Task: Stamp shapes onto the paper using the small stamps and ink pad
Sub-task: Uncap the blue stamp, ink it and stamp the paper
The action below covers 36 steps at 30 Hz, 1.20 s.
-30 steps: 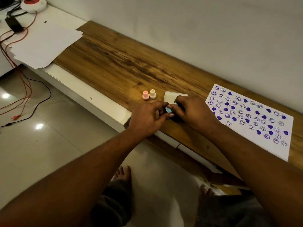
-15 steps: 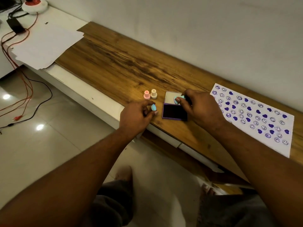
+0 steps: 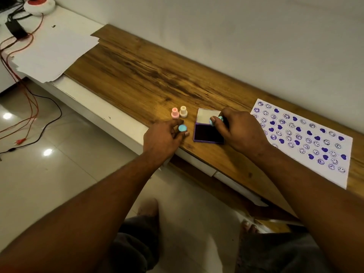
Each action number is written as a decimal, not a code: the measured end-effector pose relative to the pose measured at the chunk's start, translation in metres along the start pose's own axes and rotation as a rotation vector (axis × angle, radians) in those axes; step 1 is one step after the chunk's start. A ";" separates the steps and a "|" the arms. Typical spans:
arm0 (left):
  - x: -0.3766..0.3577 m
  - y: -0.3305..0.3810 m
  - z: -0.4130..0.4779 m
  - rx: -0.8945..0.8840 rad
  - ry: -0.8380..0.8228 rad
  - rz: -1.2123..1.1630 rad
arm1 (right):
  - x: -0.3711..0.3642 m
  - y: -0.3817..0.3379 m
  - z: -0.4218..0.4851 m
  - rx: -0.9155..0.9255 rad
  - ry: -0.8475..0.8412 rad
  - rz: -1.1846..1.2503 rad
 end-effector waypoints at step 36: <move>-0.016 0.065 0.009 -0.189 -0.072 0.115 | 0.086 -0.052 0.026 0.062 0.368 -0.224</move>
Point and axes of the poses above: each hand's wrist, its own z-axis towards the middle knuckle, its own x-axis out of the back of the hand, y = z × x, the point moved 7 cm from there along z, towards the middle knuckle, and after that the axes turned 1 degree about x, right-handed, at the moved point
